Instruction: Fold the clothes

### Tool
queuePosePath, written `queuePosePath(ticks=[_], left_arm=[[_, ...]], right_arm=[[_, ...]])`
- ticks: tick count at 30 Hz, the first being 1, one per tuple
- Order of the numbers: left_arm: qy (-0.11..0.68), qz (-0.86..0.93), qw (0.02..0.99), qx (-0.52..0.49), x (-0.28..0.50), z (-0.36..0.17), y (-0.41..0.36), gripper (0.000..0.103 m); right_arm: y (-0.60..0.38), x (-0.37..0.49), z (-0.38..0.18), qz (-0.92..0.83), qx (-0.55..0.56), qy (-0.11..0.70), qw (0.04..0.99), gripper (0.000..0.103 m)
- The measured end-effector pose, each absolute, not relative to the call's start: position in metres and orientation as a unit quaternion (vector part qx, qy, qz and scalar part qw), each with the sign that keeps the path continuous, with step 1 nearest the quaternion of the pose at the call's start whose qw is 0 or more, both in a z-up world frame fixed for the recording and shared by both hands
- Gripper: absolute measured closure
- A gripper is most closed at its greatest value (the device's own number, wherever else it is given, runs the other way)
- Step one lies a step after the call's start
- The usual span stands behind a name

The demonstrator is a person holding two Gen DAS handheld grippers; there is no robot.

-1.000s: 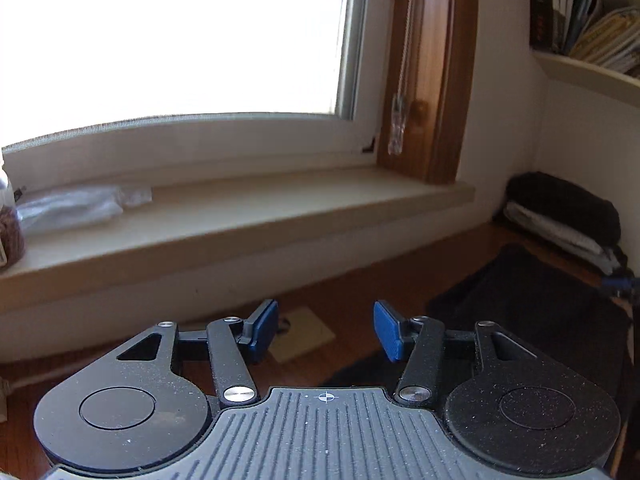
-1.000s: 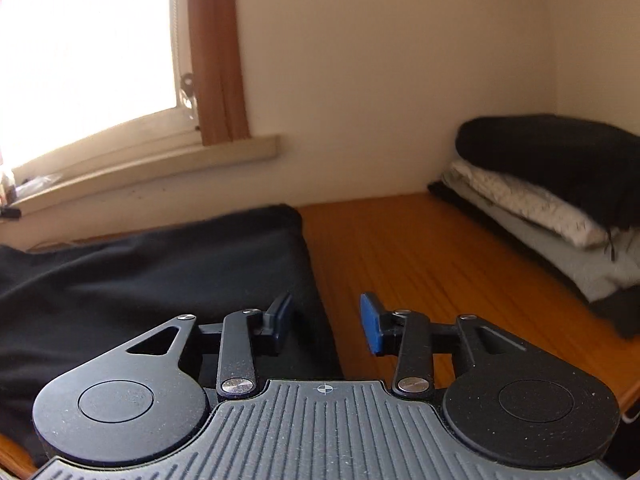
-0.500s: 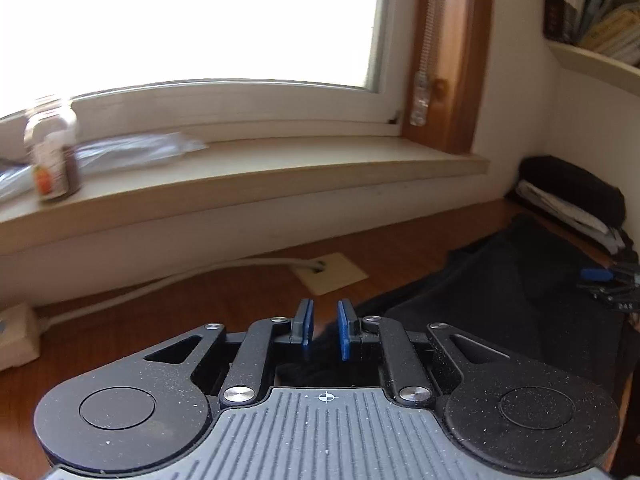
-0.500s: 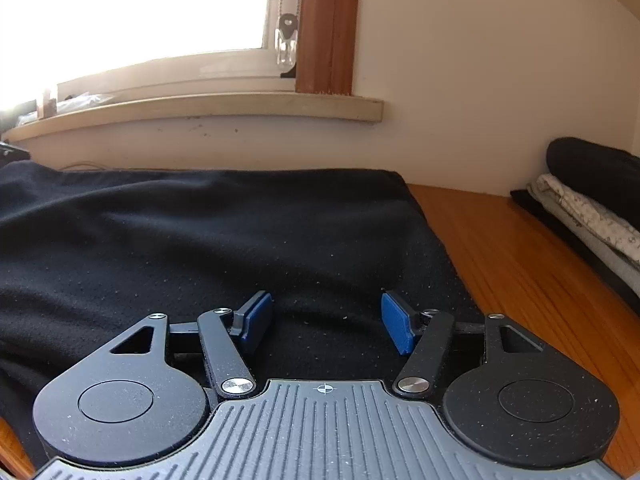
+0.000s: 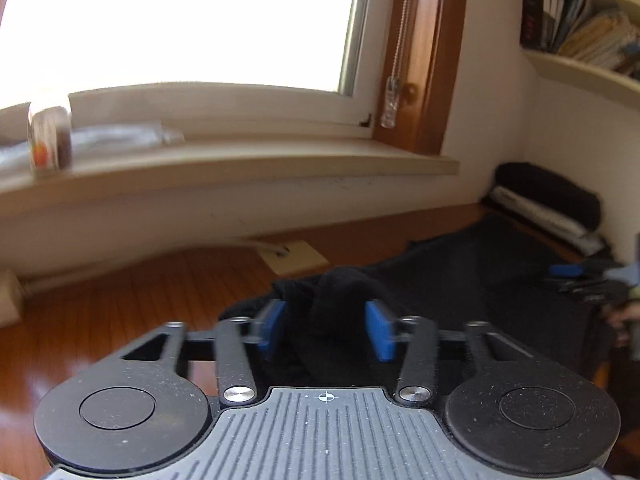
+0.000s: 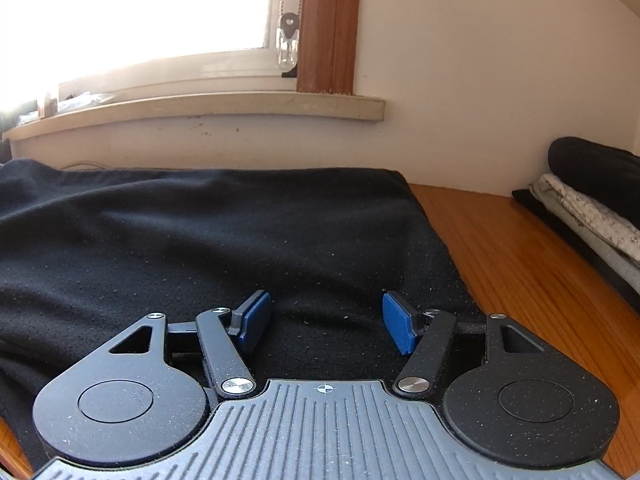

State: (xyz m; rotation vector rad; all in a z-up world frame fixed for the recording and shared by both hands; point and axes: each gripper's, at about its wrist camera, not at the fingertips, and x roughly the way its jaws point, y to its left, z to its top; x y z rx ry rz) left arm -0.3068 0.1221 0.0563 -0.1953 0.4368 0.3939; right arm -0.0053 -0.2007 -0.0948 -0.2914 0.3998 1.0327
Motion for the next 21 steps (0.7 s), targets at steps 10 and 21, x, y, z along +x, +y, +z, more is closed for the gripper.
queuePosePath(ticks=[10, 21], left_arm=[[0.198, 0.155, 0.964, -0.091, -0.287, 0.057, 0.115, 0.037], [0.236, 0.175, 0.956, -0.018, -0.266, 0.058, 0.102, 0.037]], right_arm=[[-0.201, -0.008, -0.095, 0.485, -0.139, 0.183, 0.844, 0.041], [-0.201, -0.01, -0.094, 0.482, -0.138, 0.178, 0.847, 0.041]])
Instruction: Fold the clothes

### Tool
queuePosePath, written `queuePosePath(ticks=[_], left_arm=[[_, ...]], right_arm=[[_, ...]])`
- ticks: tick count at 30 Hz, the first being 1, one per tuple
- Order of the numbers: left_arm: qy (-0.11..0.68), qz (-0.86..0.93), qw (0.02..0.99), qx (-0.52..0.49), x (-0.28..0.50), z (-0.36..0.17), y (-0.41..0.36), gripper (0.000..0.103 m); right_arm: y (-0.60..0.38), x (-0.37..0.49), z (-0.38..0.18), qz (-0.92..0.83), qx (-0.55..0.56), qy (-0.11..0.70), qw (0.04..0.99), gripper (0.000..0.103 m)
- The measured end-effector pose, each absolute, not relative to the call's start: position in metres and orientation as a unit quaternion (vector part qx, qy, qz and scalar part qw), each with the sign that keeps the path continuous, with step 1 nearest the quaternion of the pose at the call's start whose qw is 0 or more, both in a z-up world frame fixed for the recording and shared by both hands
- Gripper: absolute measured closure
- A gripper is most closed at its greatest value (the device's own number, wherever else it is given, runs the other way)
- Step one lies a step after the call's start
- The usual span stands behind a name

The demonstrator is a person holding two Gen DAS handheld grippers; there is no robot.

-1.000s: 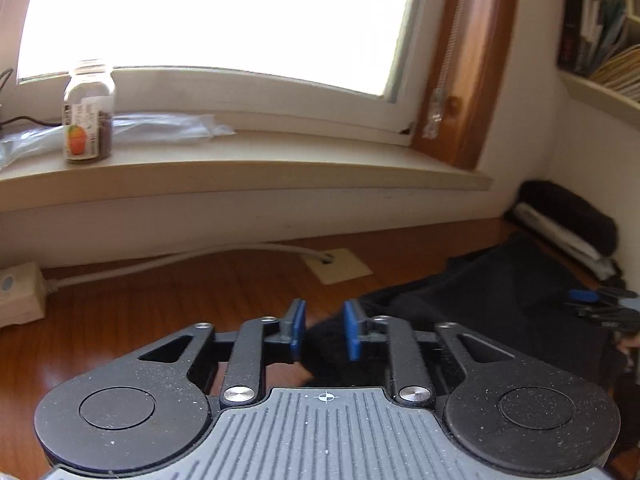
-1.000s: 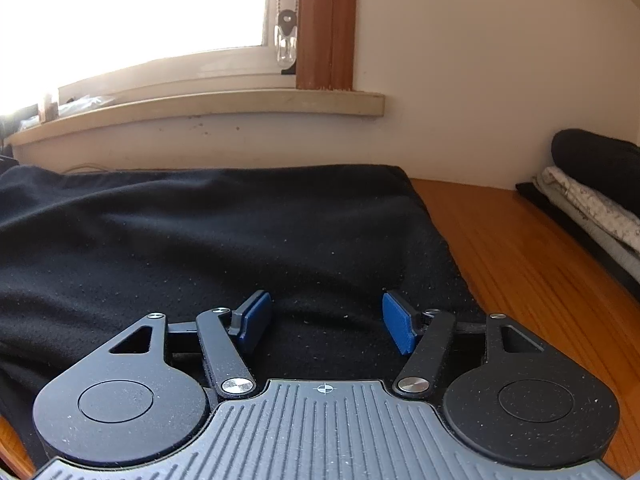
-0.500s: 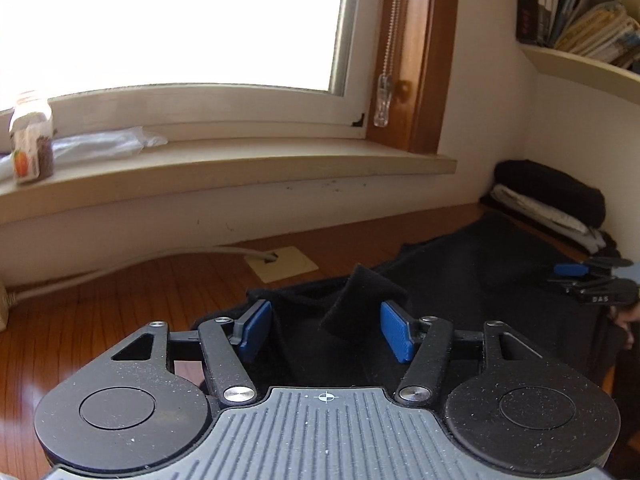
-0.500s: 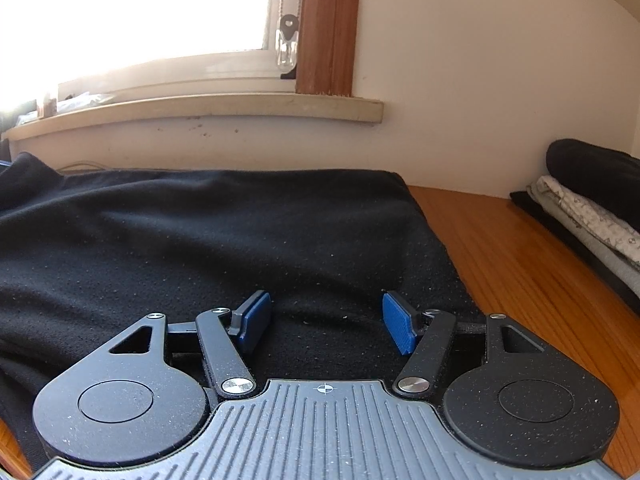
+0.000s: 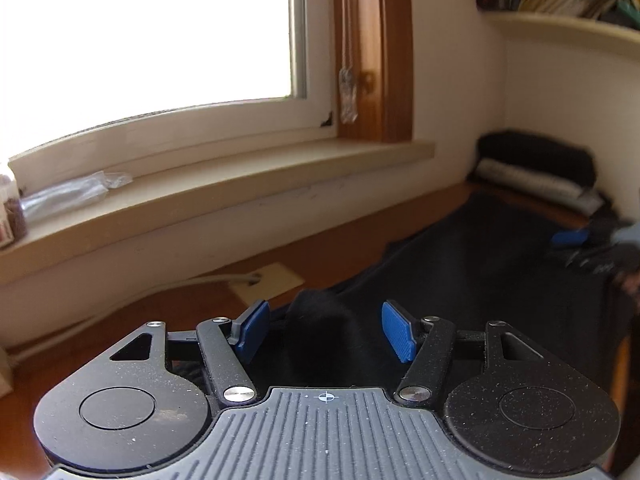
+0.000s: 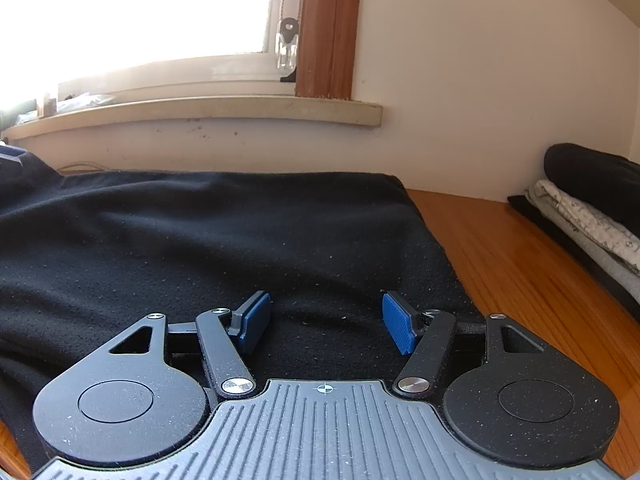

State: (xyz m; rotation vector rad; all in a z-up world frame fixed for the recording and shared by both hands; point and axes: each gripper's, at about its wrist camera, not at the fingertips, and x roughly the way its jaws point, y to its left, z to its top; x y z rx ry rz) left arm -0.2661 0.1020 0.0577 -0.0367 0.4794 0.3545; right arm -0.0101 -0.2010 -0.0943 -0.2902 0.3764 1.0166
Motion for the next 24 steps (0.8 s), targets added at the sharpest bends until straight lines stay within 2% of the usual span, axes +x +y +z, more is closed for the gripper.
queuePosePath(ticks=[6, 7, 9, 14, 20, 21, 22, 24], left_arm=[[0.173, 0.165, 0.968, -0.078, -0.284, 0.076, 0.125, 0.039], [0.168, 0.171, 0.967, -0.089, -0.286, 0.079, 0.131, 0.057], [0.181, 0.177, 0.96, -0.117, -0.286, 0.08, 0.143, 0.077], [0.196, 0.17, 0.957, -0.126, -0.292, 0.069, 0.141, 0.077], [0.244, 0.143, 0.957, -0.064, -0.275, 0.062, 0.121, 0.077], [0.249, 0.137, 0.957, -0.064, -0.272, 0.061, 0.12, 0.073], [0.252, 0.134, 0.956, -0.061, -0.268, 0.061, 0.118, 0.059], [0.259, 0.131, 0.956, -0.052, -0.262, 0.059, 0.112, 0.048]], right_arm=[[-0.201, -0.011, -0.094, 0.48, -0.138, 0.177, 0.848, 0.041], [-0.201, -0.011, -0.094, 0.48, -0.137, 0.177, 0.848, 0.041], [-0.201, -0.011, -0.094, 0.48, -0.137, 0.177, 0.848, 0.041], [-0.202, -0.012, -0.094, 0.479, -0.137, 0.174, 0.849, 0.041], [-0.202, -0.012, -0.093, 0.478, -0.138, 0.173, 0.85, 0.041], [-0.202, -0.012, -0.093, 0.478, -0.138, 0.173, 0.85, 0.041], [-0.202, -0.012, -0.093, 0.478, -0.138, 0.173, 0.85, 0.041], [-0.202, -0.012, -0.093, 0.477, -0.138, 0.172, 0.851, 0.041]])
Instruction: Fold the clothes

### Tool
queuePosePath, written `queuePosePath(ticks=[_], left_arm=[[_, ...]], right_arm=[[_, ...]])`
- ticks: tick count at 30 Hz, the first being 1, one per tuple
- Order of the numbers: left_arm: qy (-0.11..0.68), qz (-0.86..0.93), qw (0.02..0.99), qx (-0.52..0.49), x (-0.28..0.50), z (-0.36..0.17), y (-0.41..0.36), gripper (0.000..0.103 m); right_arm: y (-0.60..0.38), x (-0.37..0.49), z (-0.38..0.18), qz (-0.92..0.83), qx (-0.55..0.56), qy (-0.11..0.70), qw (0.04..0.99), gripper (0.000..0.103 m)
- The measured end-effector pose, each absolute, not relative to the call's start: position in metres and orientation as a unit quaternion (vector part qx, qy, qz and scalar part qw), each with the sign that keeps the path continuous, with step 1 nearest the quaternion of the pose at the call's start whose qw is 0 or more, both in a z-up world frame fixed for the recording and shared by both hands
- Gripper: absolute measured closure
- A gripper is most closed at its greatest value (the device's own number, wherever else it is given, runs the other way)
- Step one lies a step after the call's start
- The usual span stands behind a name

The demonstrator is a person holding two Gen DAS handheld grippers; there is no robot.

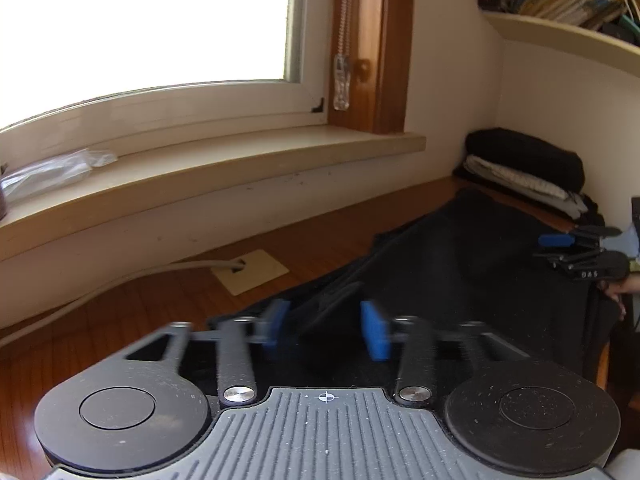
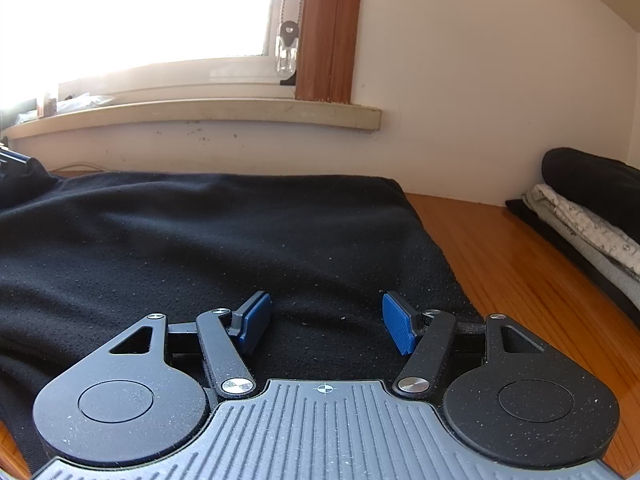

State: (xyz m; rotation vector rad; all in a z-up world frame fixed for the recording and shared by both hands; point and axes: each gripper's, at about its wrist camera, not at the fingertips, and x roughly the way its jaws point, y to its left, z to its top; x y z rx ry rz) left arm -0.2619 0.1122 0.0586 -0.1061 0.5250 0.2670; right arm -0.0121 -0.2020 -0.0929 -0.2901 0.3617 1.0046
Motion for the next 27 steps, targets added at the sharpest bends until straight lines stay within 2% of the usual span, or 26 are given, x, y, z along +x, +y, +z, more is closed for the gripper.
queuePosePath(ticks=[8, 9, 11, 12, 17, 23, 24, 25, 27], left_arm=[[0.27, 0.132, 0.952, -0.053, -0.257, 0.051, 0.109, 0.049], [0.266, 0.129, 0.954, -0.049, -0.26, 0.053, 0.108, 0.054], [0.256, 0.123, 0.957, -0.055, -0.265, 0.058, 0.109, 0.076], [0.25, 0.121, 0.959, -0.061, -0.267, 0.061, 0.111, 0.093], [0.228, 0.177, 0.954, -0.077, -0.292, 0.078, 0.131, 0.093], [0.244, 0.212, 0.941, -0.102, -0.302, 0.068, 0.147, 0.078], [0.239, 0.222, 0.94, -0.103, -0.303, 0.067, 0.148, 0.07], [0.233, 0.236, 0.938, -0.101, -0.304, 0.067, 0.148, 0.056], [0.219, 0.274, 0.933, -0.085, -0.306, 0.069, 0.145, 0.048]], right_arm=[[-0.202, -0.013, -0.093, 0.476, -0.136, 0.171, 0.852, 0.041], [-0.202, -0.013, -0.093, 0.475, -0.135, 0.17, 0.853, 0.041], [-0.203, -0.013, -0.093, 0.475, -0.135, 0.169, 0.853, 0.041], [-0.203, -0.014, -0.093, 0.475, -0.135, 0.168, 0.853, 0.041], [-0.203, -0.014, -0.092, 0.473, -0.134, 0.165, 0.855, 0.041], [-0.203, -0.012, -0.092, 0.474, -0.135, 0.164, 0.855, 0.041], [-0.203, -0.012, -0.092, 0.473, -0.135, 0.164, 0.855, 0.041], [-0.203, -0.012, -0.092, 0.473, -0.136, 0.164, 0.855, 0.041], [-0.203, -0.011, -0.093, 0.474, -0.136, 0.164, 0.855, 0.041]])
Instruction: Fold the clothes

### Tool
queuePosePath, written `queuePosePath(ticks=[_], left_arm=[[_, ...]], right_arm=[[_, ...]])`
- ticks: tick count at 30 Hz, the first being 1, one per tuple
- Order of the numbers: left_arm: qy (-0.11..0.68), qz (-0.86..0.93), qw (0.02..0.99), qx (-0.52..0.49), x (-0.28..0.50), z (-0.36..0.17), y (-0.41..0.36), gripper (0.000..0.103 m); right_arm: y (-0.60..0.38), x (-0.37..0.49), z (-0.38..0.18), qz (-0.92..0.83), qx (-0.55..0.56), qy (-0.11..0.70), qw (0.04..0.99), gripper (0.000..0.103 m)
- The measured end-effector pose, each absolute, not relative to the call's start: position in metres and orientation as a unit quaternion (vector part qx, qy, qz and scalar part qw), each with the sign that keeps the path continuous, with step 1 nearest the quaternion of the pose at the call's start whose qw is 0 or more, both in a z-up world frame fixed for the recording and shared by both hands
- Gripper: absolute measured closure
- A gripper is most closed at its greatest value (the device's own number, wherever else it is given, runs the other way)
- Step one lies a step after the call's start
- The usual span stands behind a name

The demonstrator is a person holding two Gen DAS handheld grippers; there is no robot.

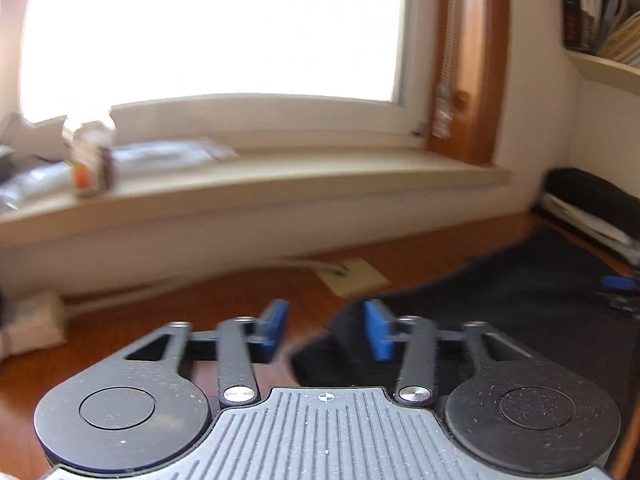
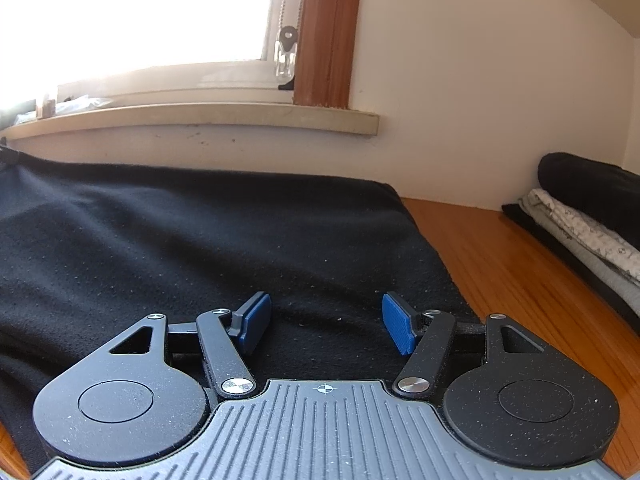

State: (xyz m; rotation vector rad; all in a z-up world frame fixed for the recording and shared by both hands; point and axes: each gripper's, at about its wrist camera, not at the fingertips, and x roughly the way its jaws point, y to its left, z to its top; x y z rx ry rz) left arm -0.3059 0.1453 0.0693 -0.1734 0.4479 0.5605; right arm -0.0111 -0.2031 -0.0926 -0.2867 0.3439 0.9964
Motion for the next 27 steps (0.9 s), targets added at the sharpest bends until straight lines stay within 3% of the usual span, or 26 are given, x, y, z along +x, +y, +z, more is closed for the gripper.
queuePosePath(ticks=[3, 10, 19, 21, 24, 27], left_arm=[[0.2, 0.29, 0.932, -0.089, -0.309, 0.078, 0.146, 0.047], [0.157, 0.226, 0.956, -0.101, -0.277, 0.103, 0.123, 0.028], [0.207, 0.131, 0.963, -0.111, -0.173, 0.074, 0.094, 0.026], [0.225, 0.13, 0.96, -0.103, -0.162, 0.06, 0.093, 0.026], [0.257, 0.133, 0.952, -0.106, -0.154, 0.043, 0.1, 0.026], [0.277, 0.146, 0.945, -0.098, -0.15, 0.03, 0.102, 0.024]], right_arm=[[-0.203, -0.01, -0.093, 0.475, -0.136, 0.165, 0.854, 0.041], [-0.204, -0.01, -0.092, 0.475, -0.135, 0.163, 0.854, 0.041], [-0.236, -0.006, -0.09, 0.475, -0.054, 0.145, 0.866, 0.043], [-0.248, -0.002, -0.087, 0.474, -0.051, 0.143, 0.868, 0.067], [-0.265, 0.005, -0.088, 0.442, -0.076, 0.152, 0.881, 0.086], [-0.281, 0.012, -0.097, 0.441, -0.073, 0.166, 0.879, 0.087]])
